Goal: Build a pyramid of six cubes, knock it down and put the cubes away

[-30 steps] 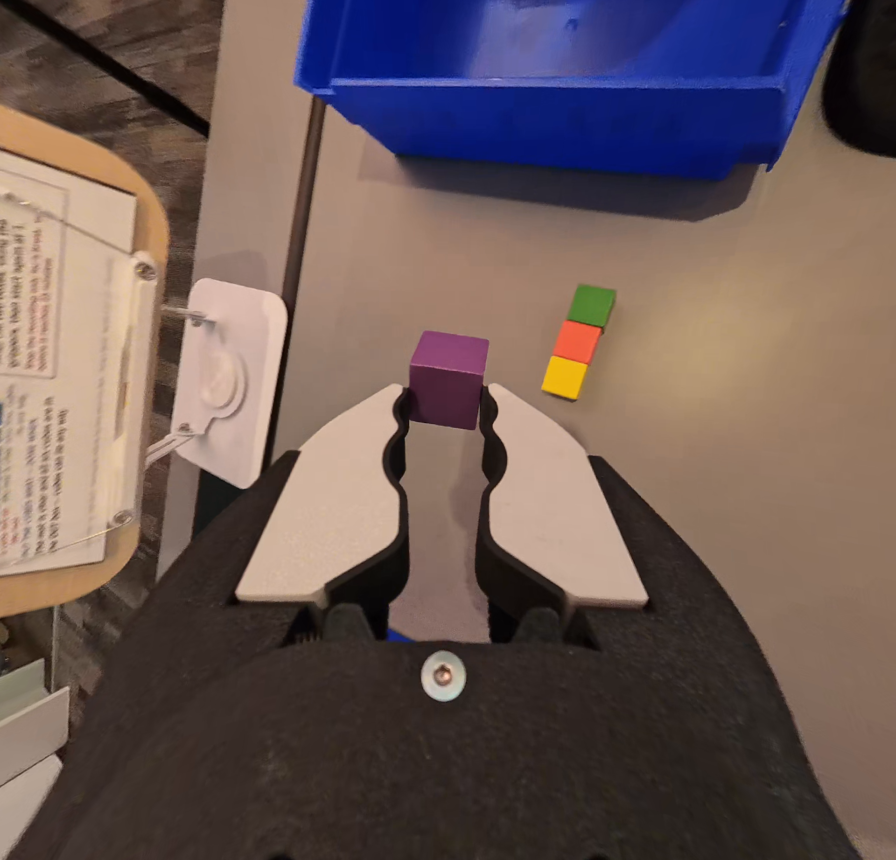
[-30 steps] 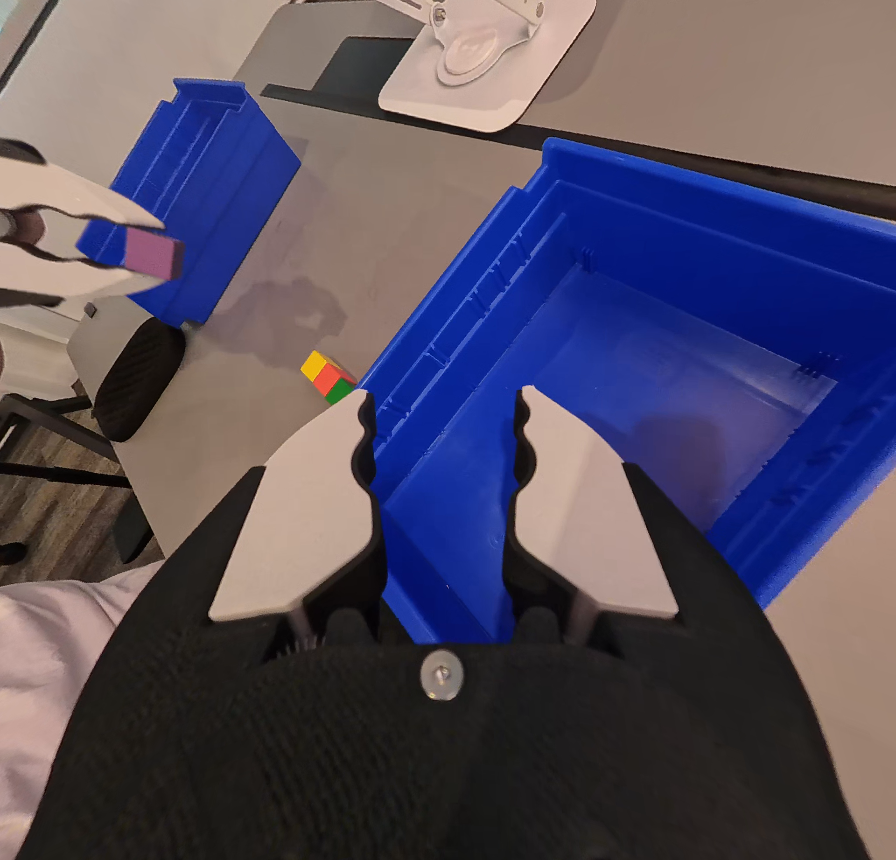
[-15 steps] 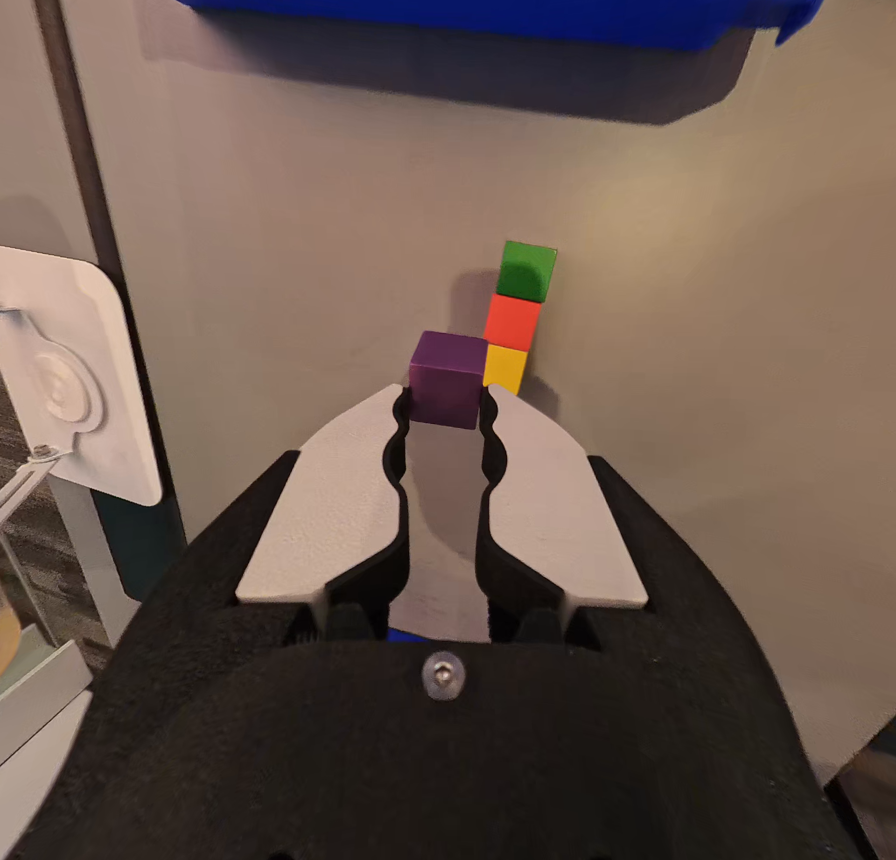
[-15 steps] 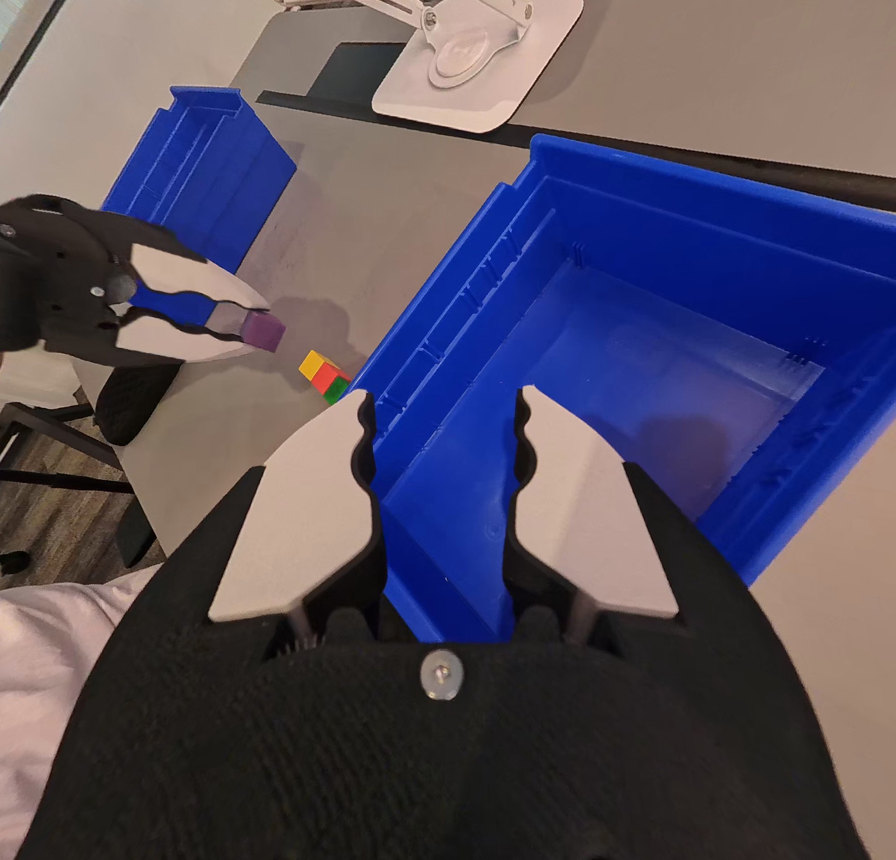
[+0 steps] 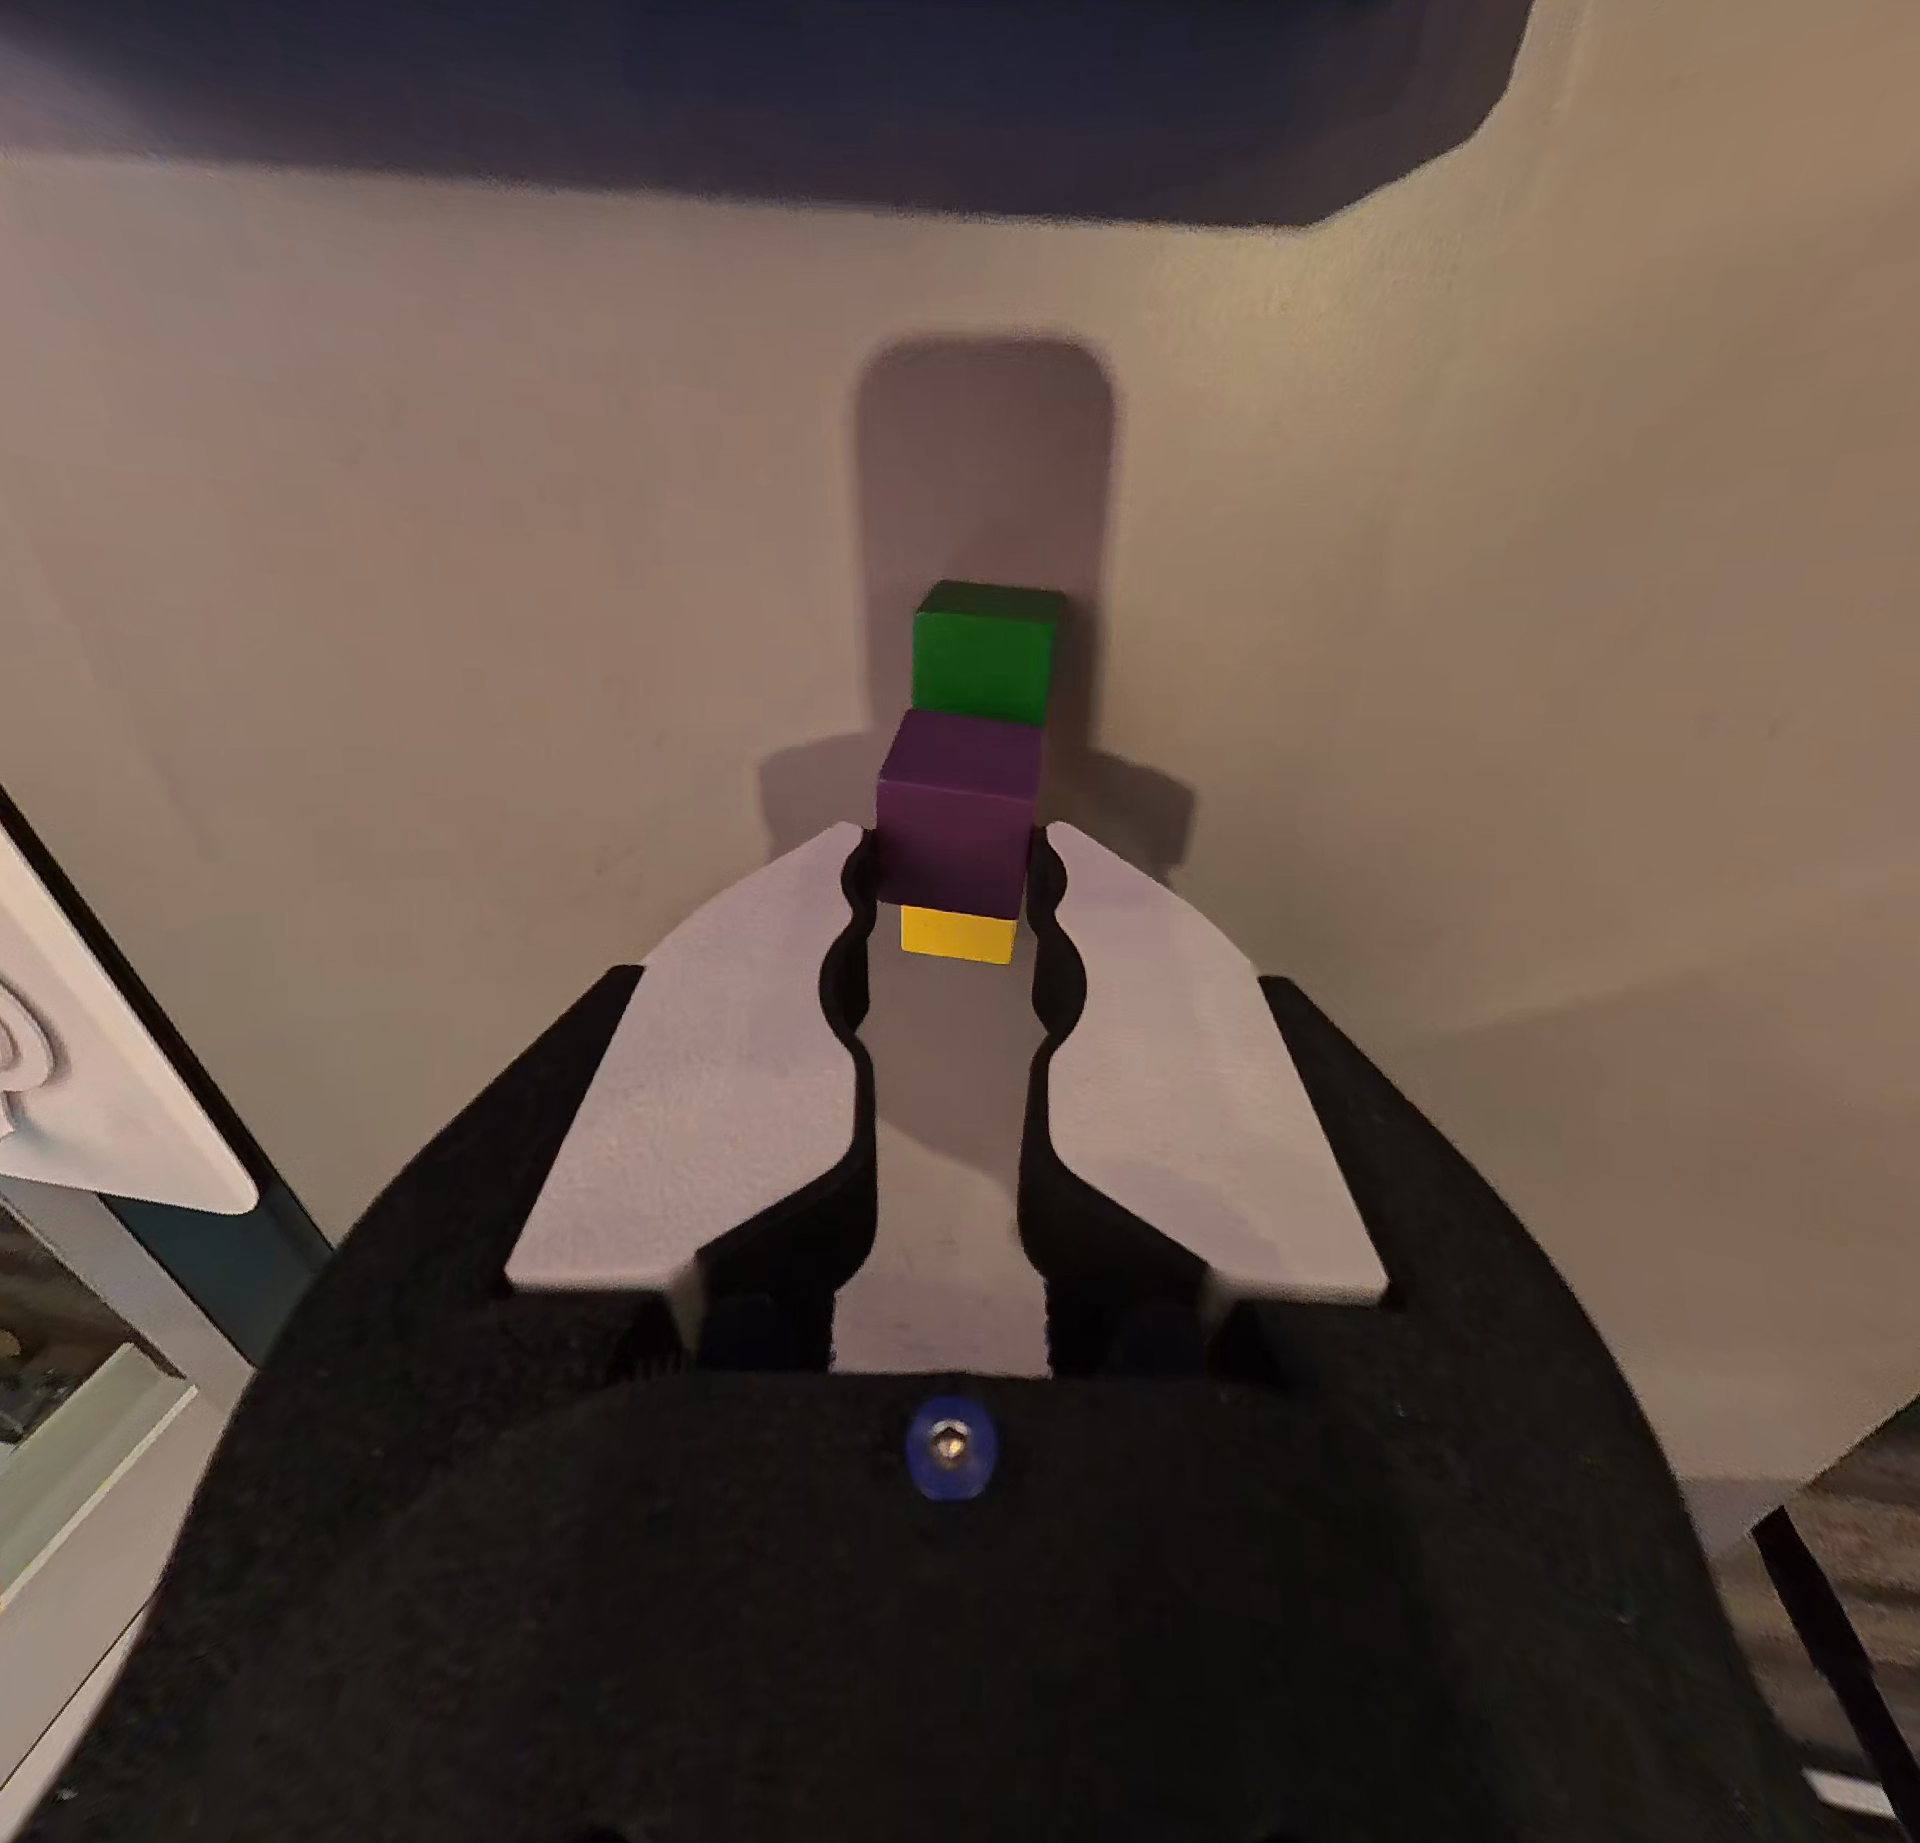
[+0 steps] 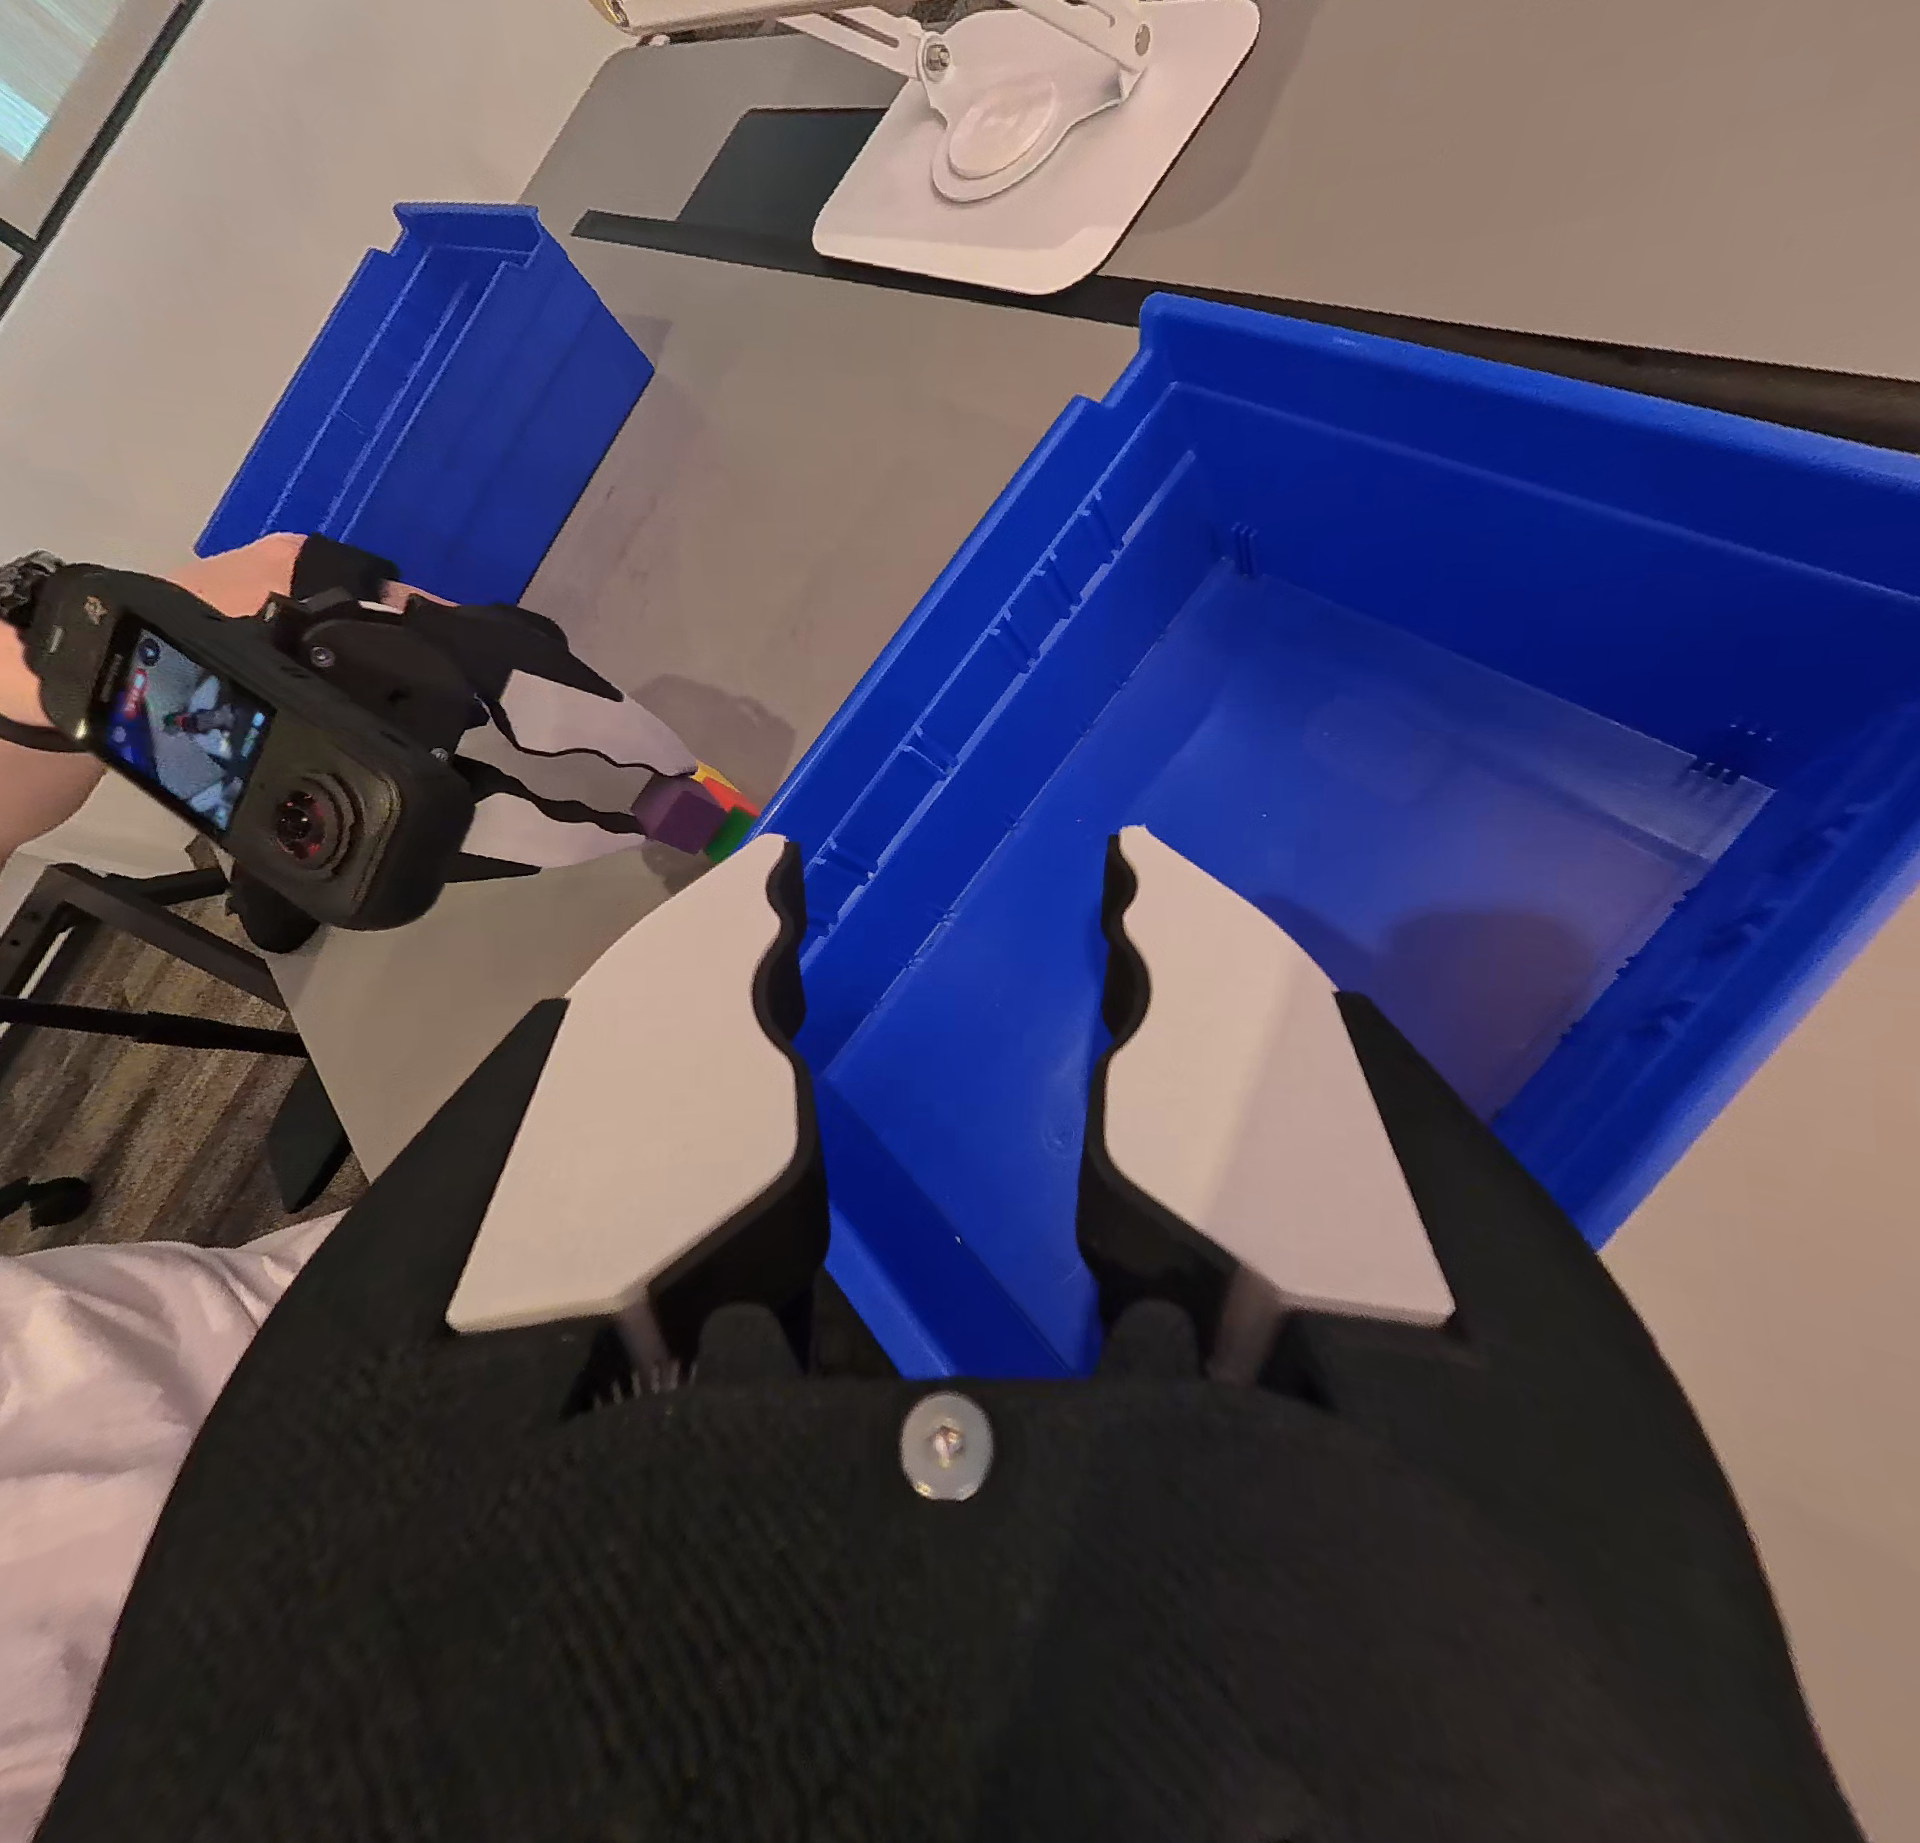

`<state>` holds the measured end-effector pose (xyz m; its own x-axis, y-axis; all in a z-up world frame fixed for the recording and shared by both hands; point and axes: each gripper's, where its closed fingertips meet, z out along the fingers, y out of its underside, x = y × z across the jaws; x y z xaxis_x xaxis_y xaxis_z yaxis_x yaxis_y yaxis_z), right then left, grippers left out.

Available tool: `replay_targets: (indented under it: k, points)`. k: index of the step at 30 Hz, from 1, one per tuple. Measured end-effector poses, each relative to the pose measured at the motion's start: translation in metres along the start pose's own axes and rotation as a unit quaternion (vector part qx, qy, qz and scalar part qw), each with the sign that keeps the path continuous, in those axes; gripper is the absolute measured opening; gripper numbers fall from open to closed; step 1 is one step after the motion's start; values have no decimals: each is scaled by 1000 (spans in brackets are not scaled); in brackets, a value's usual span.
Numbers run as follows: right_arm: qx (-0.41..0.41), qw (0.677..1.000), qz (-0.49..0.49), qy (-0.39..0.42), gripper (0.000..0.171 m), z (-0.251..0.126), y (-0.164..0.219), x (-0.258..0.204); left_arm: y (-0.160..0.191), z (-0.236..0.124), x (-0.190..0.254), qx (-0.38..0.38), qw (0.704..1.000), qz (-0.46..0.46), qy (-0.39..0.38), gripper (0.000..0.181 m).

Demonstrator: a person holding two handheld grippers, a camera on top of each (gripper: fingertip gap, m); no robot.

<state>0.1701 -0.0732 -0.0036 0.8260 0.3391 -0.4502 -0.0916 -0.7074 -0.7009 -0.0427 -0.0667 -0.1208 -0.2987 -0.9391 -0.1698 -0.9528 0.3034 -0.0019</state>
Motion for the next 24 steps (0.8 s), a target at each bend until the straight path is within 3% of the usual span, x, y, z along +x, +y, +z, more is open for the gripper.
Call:
replay_targets:
  k: [24]
  points:
    - [1,1000,13,-1,57,-2,2,8,-4,7,0,-13,1000,-2,24,29]
